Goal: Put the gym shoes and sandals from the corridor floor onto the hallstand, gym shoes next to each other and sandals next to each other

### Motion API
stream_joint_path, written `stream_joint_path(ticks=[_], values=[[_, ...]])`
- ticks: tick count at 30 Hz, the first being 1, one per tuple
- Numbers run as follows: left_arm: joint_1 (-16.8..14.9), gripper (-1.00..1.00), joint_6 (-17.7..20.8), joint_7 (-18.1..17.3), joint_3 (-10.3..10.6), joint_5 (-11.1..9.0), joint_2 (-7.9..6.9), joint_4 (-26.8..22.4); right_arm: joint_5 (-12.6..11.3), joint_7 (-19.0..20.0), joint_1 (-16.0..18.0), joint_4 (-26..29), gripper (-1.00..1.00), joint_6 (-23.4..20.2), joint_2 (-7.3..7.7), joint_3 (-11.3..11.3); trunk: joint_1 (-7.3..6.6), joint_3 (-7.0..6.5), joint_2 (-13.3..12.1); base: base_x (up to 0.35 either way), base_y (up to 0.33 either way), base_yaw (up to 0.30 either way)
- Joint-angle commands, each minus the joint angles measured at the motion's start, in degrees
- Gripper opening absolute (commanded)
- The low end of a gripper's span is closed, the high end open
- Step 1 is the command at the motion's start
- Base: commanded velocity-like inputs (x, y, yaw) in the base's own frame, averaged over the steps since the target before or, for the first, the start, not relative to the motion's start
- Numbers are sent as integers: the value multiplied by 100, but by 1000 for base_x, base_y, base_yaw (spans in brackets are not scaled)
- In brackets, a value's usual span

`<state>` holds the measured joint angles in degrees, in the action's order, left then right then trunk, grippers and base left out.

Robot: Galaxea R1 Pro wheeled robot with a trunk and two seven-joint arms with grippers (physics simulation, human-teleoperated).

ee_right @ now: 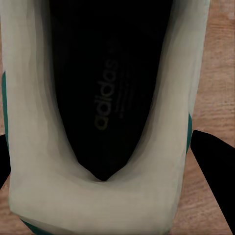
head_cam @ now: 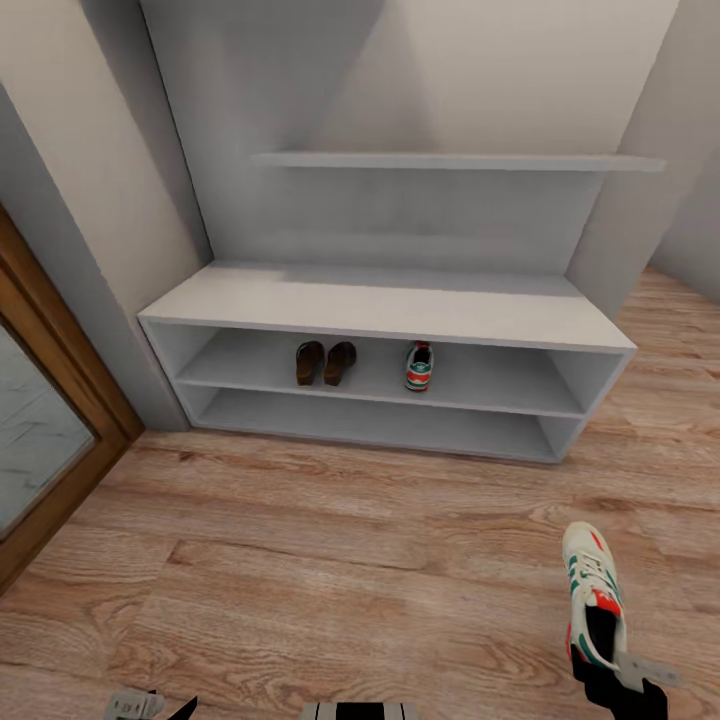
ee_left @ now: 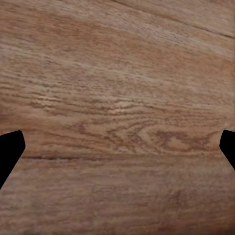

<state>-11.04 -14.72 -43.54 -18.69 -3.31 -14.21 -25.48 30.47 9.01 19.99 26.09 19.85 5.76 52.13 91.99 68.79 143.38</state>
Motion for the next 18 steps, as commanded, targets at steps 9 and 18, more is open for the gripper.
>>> stream_joint_path(ticks=[9, 18], values=[[-4, 100, -4, -42, 7, -12, -2, 6, 14, -225, 467, 33, -100, -1343, -247, -593, -1, 4, 2, 0, 0, 0], [-4, 100, -4, -286, 14, -4, 6, 0, 12, -1163, 1526, 36, -100, -2915, -1039, -1511, -1, 4, 2, 0, 0, 0]])
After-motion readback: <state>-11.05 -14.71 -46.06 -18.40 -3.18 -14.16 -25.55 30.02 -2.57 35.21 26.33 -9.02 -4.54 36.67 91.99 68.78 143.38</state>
